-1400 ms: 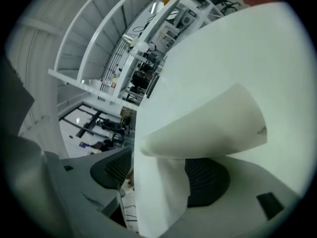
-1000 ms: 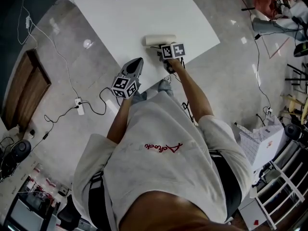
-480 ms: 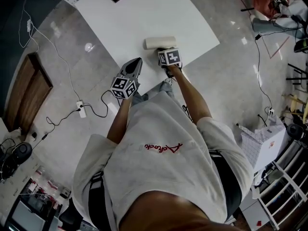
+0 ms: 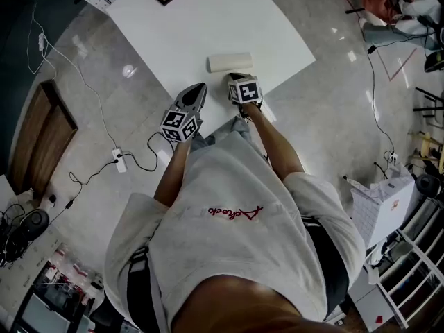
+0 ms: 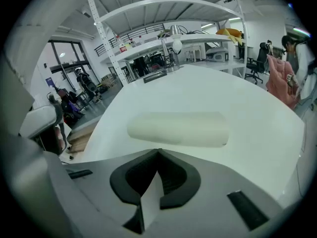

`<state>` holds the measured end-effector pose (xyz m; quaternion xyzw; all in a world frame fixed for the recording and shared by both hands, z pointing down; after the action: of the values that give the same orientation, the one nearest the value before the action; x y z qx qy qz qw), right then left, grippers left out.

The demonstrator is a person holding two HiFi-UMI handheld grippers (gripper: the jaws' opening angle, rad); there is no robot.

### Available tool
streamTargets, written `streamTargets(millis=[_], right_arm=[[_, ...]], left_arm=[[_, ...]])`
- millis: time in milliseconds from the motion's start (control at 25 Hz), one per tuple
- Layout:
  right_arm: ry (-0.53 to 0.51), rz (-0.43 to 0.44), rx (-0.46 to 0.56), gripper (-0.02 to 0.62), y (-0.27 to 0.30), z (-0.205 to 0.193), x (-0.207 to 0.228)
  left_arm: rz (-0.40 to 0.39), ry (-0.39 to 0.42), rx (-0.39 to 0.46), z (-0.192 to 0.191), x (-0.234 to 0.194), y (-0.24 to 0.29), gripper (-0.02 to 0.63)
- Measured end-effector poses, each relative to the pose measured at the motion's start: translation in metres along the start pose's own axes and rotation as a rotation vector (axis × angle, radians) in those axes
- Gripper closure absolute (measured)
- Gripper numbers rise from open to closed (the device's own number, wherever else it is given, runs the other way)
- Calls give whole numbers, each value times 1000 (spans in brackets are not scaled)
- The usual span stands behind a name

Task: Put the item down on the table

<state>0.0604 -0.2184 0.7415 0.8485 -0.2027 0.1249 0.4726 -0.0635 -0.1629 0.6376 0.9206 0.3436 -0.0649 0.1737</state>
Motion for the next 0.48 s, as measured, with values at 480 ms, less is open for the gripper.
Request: streamTargets(millis=[480], right_arm=[[-97, 25, 226, 604, -44, 9, -20]], left_arm=[[-54, 55, 21, 18, 8, 11, 589]])
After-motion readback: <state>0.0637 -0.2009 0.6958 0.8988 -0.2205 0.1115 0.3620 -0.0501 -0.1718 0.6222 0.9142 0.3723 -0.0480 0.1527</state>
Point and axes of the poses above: the fingertips, and each gripper's own axes: y forward along the fingers, x to its right, z out of its top, the point moved 3 cm from there along -y, backward along the fingers, and after that the axes turned 11 degrees about y, right-handed, at the moved point
